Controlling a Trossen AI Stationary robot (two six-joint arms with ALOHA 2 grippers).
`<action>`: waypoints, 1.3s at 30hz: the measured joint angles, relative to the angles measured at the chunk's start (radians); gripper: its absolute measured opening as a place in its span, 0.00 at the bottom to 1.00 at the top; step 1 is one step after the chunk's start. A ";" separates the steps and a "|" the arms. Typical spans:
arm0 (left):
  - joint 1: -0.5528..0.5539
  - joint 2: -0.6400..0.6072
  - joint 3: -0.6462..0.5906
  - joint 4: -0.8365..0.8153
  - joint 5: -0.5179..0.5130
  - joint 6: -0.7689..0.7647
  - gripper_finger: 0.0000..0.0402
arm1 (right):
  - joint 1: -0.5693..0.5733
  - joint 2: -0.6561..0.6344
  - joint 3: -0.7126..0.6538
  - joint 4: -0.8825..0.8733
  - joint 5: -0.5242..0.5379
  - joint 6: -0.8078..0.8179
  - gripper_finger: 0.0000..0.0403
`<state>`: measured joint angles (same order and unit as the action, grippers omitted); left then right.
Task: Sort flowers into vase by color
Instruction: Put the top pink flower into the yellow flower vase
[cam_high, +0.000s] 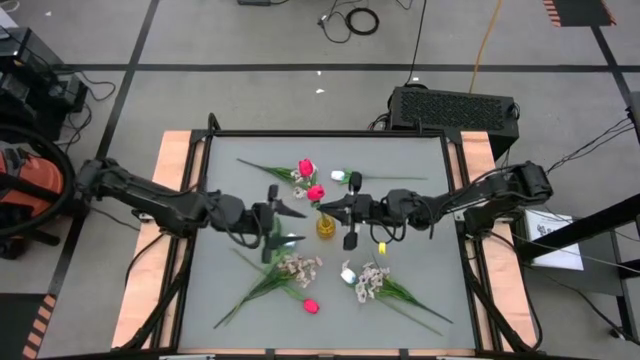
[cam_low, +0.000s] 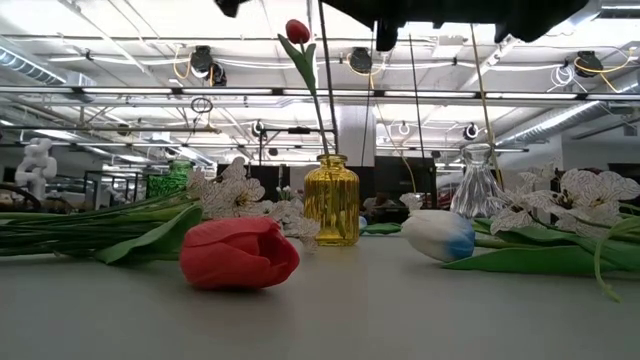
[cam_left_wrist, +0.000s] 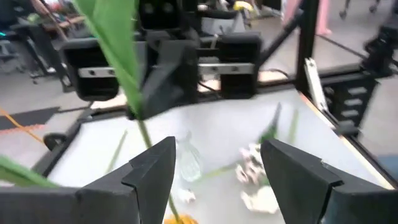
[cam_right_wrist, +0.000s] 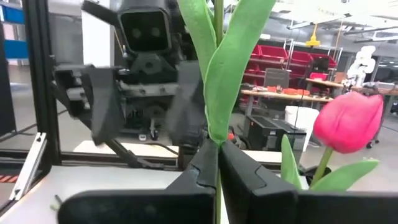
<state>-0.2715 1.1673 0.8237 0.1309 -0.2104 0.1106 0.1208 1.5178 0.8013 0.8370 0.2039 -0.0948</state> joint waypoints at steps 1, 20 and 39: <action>-0.009 -0.017 0.001 -0.036 0.000 -0.001 0.61 | -0.003 0.002 0.000 -0.003 0.000 0.000 0.00; -0.061 -0.076 0.000 -0.166 0.000 -0.026 0.61 | -0.037 0.061 0.000 -0.022 0.000 0.081 0.00; -0.061 -0.076 0.000 -0.201 0.000 -0.027 0.61 | -0.057 0.104 0.007 -0.183 0.000 0.207 0.27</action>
<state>-0.3325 1.0916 0.8238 -0.0702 -0.2104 0.0837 0.0643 1.6219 0.8085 0.6544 0.2036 0.1120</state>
